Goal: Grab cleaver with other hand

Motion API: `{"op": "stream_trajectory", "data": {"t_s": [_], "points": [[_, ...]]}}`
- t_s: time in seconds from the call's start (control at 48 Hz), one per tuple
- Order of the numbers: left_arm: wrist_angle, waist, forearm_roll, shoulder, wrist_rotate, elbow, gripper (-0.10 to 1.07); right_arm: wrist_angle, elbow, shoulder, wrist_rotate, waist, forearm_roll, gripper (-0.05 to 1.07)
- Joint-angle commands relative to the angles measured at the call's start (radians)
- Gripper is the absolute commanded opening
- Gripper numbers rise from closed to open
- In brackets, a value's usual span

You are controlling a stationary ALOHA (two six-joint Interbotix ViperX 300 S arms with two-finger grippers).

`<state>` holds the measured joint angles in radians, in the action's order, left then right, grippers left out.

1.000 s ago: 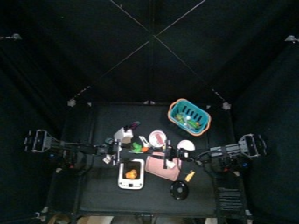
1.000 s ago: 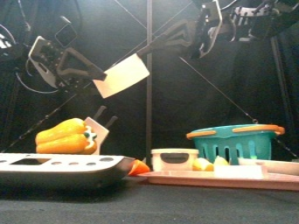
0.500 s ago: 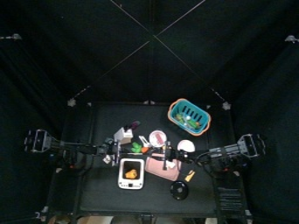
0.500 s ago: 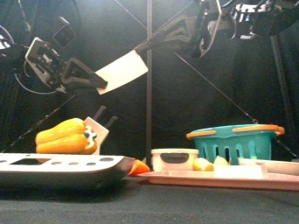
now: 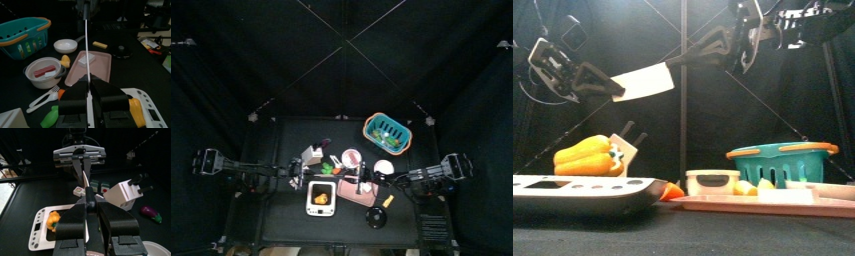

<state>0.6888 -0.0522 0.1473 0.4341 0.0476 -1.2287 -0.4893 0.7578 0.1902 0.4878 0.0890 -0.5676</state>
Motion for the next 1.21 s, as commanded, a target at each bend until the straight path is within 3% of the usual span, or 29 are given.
{"op": "stream_trajectory", "data": {"t_s": [0.0,0.188,0.521,0.667,0.979,1.188], "points": [[0.011,0.012,0.0,0.037,0.006,-0.002,0.38,0.014,-0.028,-0.008,0.002,0.0,-0.021,0.42],[0.009,0.049,-0.002,0.077,0.008,-0.032,0.32,0.051,-0.071,-0.052,0.003,-0.005,-0.046,0.41],[0.0,0.135,-0.006,0.071,0.011,-0.049,0.32,0.101,-0.12,-0.135,0.003,-0.008,-0.057,0.41],[0.0,0.156,-0.049,0.067,0.009,-0.058,0.31,0.115,-0.138,-0.164,0.003,0.0,-0.06,0.41],[0.0,0.164,-0.241,0.067,0.003,-0.083,0.3,0.143,-0.167,-0.183,0.005,0.002,-0.055,0.41],[0.0,0.156,-0.242,0.067,-0.002,-0.086,0.3,0.143,-0.164,-0.189,0.005,0.002,-0.054,0.41]]}}
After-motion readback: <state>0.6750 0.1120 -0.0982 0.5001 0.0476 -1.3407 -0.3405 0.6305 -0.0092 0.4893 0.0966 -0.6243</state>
